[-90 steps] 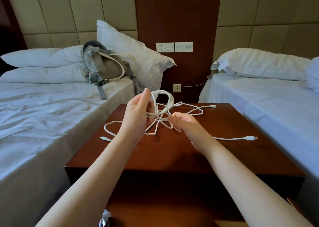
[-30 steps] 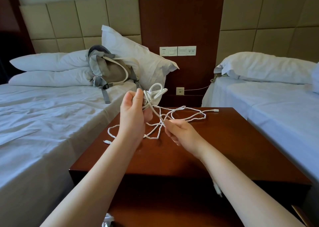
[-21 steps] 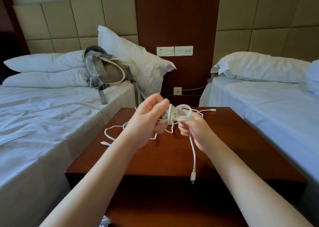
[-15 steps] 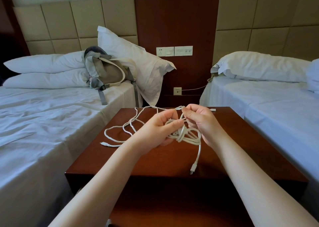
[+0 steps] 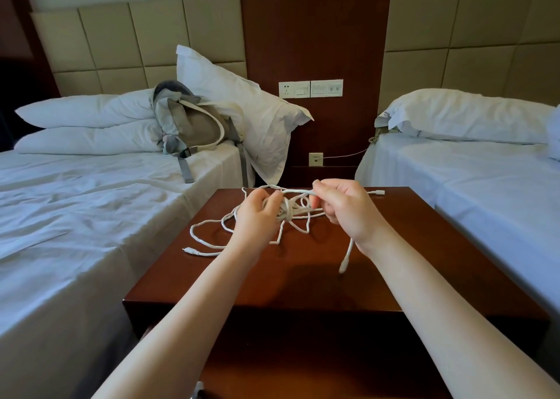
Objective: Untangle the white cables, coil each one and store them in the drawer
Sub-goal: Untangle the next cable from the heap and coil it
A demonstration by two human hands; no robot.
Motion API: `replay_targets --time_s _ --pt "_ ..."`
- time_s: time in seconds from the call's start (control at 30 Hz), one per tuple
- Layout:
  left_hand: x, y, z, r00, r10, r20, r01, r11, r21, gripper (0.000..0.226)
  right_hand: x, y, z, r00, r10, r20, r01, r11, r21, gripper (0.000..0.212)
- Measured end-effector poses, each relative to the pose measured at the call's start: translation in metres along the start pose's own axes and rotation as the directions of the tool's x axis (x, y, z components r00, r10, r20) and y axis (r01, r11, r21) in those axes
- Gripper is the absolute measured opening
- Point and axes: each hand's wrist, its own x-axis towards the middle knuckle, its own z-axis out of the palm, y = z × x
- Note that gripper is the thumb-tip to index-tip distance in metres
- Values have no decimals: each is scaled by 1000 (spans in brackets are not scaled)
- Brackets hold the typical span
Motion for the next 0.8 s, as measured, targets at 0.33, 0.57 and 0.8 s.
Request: replay_targets --time_s 0.33,0.57,0.8 --pt "14 -8 -16 968 -176 -179 123 954 -272 25 -11 -2 36 966 -110 235 168 956 -242 32" --pt "13 -2 -16 978 -174 -117 115 912 -393 26 -11 23 42 964 -102 243 208 861 -463 24" --pt "9 7 -21 1000 6 12 1 837 -547 27 -5 45 25 981 -39 189 101 938 -332 39"
